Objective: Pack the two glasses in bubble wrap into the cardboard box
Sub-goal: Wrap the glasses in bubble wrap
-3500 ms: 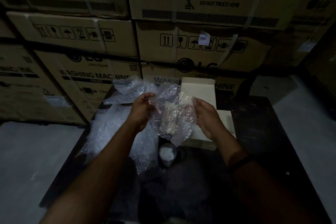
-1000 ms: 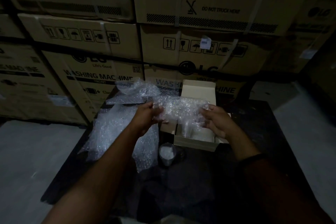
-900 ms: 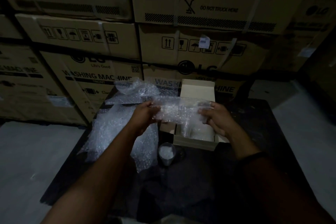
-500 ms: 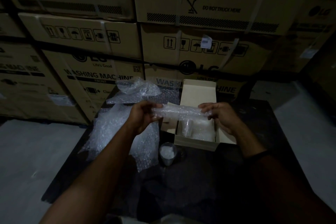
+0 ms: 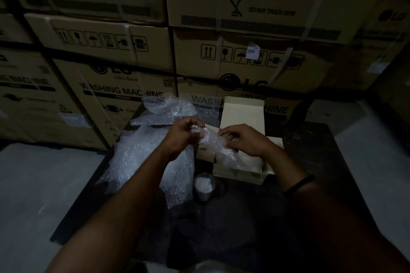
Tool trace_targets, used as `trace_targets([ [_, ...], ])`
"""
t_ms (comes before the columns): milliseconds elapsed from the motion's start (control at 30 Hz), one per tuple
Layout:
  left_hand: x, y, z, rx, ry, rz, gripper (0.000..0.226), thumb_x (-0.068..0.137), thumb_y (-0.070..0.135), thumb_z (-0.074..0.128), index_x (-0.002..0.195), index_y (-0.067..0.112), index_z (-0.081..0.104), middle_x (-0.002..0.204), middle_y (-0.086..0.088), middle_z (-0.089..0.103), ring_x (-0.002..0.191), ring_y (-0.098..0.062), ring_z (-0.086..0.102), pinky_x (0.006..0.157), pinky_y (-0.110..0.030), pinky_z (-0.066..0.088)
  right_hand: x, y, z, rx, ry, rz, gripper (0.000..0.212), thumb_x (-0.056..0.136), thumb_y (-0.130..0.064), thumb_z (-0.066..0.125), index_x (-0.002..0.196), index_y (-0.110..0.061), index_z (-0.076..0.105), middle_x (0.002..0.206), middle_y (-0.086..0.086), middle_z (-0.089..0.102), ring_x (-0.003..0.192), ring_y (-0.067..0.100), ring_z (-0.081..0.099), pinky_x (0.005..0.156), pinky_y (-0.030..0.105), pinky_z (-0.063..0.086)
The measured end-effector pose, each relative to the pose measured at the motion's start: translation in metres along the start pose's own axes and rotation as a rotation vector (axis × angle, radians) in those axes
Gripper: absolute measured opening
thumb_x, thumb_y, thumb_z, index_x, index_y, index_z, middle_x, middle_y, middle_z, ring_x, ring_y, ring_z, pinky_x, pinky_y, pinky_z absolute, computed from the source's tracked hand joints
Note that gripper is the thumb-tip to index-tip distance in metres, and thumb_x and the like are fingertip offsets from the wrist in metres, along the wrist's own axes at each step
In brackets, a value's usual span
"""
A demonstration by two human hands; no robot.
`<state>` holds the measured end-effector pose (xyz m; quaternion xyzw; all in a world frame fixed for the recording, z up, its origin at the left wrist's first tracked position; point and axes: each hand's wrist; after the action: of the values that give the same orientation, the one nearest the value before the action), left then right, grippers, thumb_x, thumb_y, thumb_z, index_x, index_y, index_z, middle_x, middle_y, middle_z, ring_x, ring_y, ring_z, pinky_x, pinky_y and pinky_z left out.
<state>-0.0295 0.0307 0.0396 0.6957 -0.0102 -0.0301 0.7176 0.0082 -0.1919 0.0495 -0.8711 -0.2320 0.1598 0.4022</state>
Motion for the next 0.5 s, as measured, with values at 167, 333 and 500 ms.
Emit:
trace_targets([
  [167,-0.007,-0.006,-0.009,-0.073,0.077,-0.031,0.040,0.083,-0.013,0.058,0.116,0.010,0.060,0.104,-0.009,0.065,0.091,-0.023,0.064,0.078,-0.034,0.054,-0.002,0.000,0.004,0.207,0.121,0.084,0.014,0.084,0.003,0.063,0.092,-0.007,0.069,0.078,0.001,0.066,0.068,0.007,0.061,0.061,0.019,0.048],
  [333,-0.036,-0.040,-0.021,0.423,-0.035,-0.097,0.063,0.069,-0.014,0.054,0.128,0.007,0.053,0.111,-0.005,0.059,0.099,-0.018,0.055,0.071,-0.010,0.046,-0.011,0.014,0.011,0.634,0.247,0.285,0.026,0.079,0.015,0.059,0.097,-0.003,0.067,0.094,0.016,0.068,0.082,0.026,0.064,0.074,0.037,0.054],
  [500,-0.064,-0.085,-0.019,0.764,-0.292,-0.300,0.076,0.067,0.016,0.077,0.136,0.027,0.048,0.123,0.008,0.052,0.115,-0.009,0.046,0.096,-0.020,0.036,-0.015,0.023,0.032,0.941,0.302,0.374,0.028,0.085,0.016,0.047,0.110,0.013,0.061,0.093,0.018,0.069,0.090,0.032,0.064,0.074,0.032,0.057],
])
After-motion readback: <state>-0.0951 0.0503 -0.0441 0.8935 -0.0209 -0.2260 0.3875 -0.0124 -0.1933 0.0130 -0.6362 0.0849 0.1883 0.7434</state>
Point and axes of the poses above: each hand's wrist, its own x-axis towards the middle knuckle, its own z-axis out of the palm, y = z × x
